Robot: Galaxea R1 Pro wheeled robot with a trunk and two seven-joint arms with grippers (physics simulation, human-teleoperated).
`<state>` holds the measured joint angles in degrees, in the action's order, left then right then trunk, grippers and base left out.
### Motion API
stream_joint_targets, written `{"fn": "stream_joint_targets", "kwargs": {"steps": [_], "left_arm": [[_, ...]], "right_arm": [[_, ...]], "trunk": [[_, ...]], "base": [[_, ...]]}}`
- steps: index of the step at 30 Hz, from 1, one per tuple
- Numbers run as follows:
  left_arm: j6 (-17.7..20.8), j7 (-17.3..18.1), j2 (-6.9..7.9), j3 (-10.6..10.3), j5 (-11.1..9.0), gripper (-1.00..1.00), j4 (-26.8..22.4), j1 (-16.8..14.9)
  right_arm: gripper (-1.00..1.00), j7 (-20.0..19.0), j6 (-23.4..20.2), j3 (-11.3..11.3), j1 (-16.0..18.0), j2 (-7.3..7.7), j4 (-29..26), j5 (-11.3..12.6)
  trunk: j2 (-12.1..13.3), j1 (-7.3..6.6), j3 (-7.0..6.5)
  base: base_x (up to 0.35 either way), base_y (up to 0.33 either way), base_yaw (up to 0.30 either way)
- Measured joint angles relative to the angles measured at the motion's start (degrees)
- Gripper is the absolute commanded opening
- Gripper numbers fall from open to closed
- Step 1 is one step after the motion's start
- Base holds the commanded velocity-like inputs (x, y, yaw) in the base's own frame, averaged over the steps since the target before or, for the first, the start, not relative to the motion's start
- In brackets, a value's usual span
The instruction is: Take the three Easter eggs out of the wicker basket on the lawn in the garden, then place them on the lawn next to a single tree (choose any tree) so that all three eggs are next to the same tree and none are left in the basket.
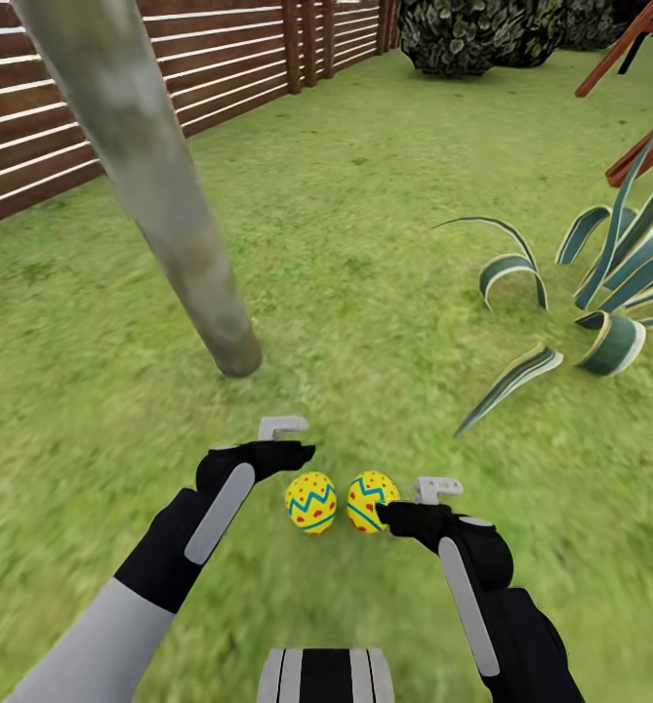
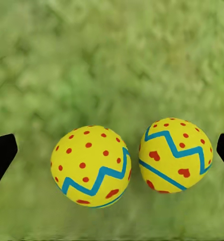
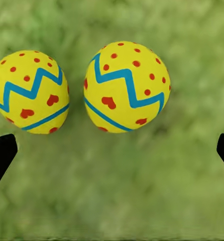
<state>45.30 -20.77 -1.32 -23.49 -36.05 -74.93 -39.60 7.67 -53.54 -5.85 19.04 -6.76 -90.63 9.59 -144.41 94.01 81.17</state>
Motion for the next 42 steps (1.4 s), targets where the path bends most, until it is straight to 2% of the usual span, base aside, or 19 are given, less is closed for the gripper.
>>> {"fn": "stream_joint_targets", "kwargs": {"steps": [10,19,24,25,29,38,42], "left_arm": [[0.4,0.0,0.03,0.2,0.0,1.0,-1.5,0.1],[0.8,0.0,0.1,1.2,0.0,1.0,-3.0,0.2],[2.6,-0.1,0.15,3.3,0.0,1.0,-4.5,0.6],[3.3,-0.1,0.16,4.4,0.0,1.0,-5.1,0.7],[4.5,-0.1,0.18,6.6,0.0,1.0,-5.8,0.8],[5.4,-0.6,0.29,8.0,0.0,1.0,-7.1,1.0],[5.6,-1.8,0.66,9.7,0.0,1.0,-8.8,1.8]], "right_arm": [[1.0,0.0,-0.1,-0.3,0.1,-0.01,0.0,0.0],[1.0,0.0,-0.2,-0.4,0.2,-0.01,0.0,0.0],[1.0,0.0,-0.2,-0.4,0.2,-0.01,0.0,0.0],[1.0,0.0,-0.2,-0.4,0.2,-0.04,0.0,0.0],[1.0,0.0,-0.2,-0.5,0.2,-0.06,0.0,0.0],[1.0,0.0,-0.2,-0.6,0.2,-0.06,0.0,0.0],[1.0,0.0,-0.2,-0.7,0.2,-0.05,0.0,0.0]], "trunk": [[0.1,-0.26,-1.9],[0.3,-0.52,-3.53],[0.3,-0.65,-4.43],[0.3,-0.68,-4.61],[0.4,-0.78,-5.33],[0.5,-1.01,-6.95],[0.6,-1.12,-7.67]], "base": [[-0.296,0.182,0.247],[-0.067,0.048,0.262],[-0.008,0.006,0.263],[-0.003,0.002,0.263],[-0.002,0.001,0.263],[0.0,0.0,0.263],[0.0,0.0,0.263]]}}
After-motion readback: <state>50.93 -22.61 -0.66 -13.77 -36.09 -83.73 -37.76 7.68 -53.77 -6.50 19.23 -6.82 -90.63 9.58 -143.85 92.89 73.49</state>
